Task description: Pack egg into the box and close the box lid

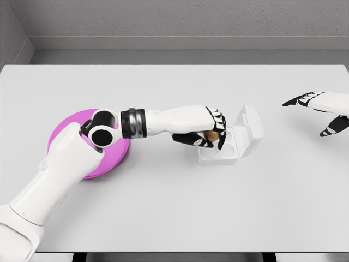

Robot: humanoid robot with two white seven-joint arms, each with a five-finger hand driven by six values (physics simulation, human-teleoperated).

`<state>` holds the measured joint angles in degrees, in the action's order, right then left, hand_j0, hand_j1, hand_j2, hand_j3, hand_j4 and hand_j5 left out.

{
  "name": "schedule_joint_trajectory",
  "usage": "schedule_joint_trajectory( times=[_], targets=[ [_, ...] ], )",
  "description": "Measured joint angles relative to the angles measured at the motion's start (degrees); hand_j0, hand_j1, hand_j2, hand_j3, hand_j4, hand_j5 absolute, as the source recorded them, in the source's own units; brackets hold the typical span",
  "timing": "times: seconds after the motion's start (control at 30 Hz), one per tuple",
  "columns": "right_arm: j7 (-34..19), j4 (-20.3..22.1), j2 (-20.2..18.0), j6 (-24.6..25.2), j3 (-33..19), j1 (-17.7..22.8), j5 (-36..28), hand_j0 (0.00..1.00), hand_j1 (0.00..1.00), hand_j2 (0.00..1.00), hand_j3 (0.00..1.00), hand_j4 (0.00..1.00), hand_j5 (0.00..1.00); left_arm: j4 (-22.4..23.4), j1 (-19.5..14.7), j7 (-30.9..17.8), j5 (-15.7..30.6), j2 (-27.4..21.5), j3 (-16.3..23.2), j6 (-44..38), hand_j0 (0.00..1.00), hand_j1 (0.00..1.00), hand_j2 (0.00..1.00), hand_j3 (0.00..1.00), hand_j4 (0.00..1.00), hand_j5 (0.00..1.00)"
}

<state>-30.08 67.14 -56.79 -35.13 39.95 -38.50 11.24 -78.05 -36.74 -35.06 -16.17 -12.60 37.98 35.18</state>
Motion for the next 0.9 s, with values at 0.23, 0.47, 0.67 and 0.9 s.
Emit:
schedule_joint_trajectory(
  times=[0.23, 0.47, 0.67, 0.9],
  targets=[
    [0.00, 0.00, 0.00, 0.00, 0.00, 0.00, 0.00, 1.00, 1.00, 1.00, 1.00, 1.00, 1.00, 3.41, 0.18, 0.01, 2.88, 1.22, 0.02, 0.00, 0.35, 0.35, 0.35, 0.35, 0.35, 0.35],
    [0.00, 0.00, 0.00, 0.00, 0.00, 0.00, 0.00, 1.00, 1.00, 1.00, 1.00, 1.00, 1.00, 5.83, 0.79, -0.01, 5.13, 2.31, 0.04, 0.00, 0.35, 0.35, 0.35, 0.35, 0.35, 0.35],
    [0.00, 0.05, -0.37, 0.00, 0.06, 0.00, 0.00, 1.00, 1.00, 1.00, 1.00, 1.00, 1.00, 6.96, 1.41, -0.01, 6.84, 3.27, 0.04, -0.01, 0.34, 0.34, 0.34, 0.34, 0.34, 0.34],
    [0.00, 0.08, -0.91, 0.00, 0.15, 0.00, 0.00, 1.00, 1.00, 1.00, 1.00, 1.00, 1.00, 12.21, 1.05, -0.01, 8.25, 4.81, 0.04, -0.03, 0.34, 0.34, 0.34, 0.34, 0.34, 0.34]
  ],
)
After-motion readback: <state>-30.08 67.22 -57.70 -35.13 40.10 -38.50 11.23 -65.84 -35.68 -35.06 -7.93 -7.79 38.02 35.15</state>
